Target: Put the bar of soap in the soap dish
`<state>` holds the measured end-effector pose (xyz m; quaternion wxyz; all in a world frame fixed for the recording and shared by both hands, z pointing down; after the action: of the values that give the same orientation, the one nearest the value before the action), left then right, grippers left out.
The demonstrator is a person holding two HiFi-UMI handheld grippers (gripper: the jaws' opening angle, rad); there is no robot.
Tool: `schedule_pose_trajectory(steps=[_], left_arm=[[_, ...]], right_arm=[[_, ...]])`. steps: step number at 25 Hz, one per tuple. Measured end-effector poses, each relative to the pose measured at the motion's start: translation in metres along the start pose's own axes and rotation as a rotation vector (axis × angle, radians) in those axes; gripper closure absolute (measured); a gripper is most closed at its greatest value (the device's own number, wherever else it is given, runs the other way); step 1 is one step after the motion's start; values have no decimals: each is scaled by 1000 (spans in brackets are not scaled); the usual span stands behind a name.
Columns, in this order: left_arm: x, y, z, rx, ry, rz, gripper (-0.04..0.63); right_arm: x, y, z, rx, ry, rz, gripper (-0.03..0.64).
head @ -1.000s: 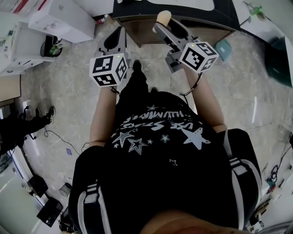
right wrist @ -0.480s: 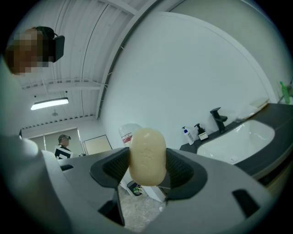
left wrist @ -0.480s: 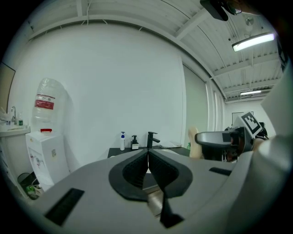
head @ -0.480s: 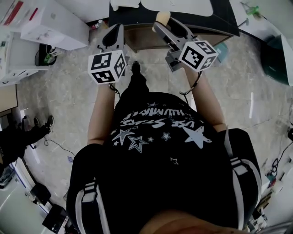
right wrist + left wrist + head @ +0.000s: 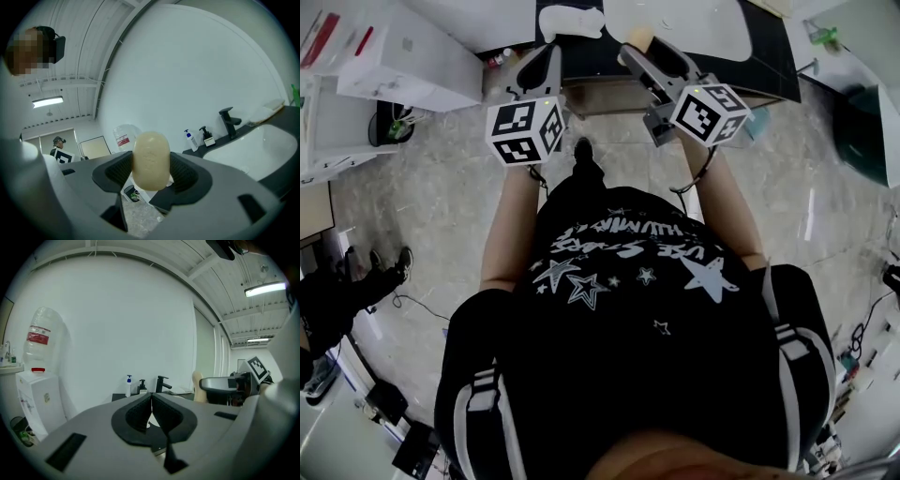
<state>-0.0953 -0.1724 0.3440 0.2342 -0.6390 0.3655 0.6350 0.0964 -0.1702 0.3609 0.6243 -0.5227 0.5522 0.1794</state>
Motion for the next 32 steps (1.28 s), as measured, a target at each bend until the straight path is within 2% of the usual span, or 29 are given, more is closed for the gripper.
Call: schedule_pose_trajectory(steps=[8, 13, 24, 32], left_arm=[[10, 68, -30, -2, -2, 37, 583], [3, 104, -55, -27, 36, 38, 583], [-7, 146, -99, -118, 88, 41, 583], [-19, 162, -116, -102, 129, 69, 583]], right_arm=[[10, 1, -69, -27, 36, 57, 353], [11, -8, -113, -45, 65, 85, 353], [7, -23, -169, -85, 103, 123, 353], [-5, -35, -199, -53, 182, 173, 353]])
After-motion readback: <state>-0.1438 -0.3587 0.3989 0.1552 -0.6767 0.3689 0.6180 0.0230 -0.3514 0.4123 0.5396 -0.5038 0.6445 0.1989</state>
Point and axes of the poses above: the fingertips, and each gripper's own axes: z backward along the fingers, y to its left, x out of its top, the point moved 5 cm from there along z, backward along the fingers, and after that the axes turned 13 degrees about -x, right-handed, at the moved point
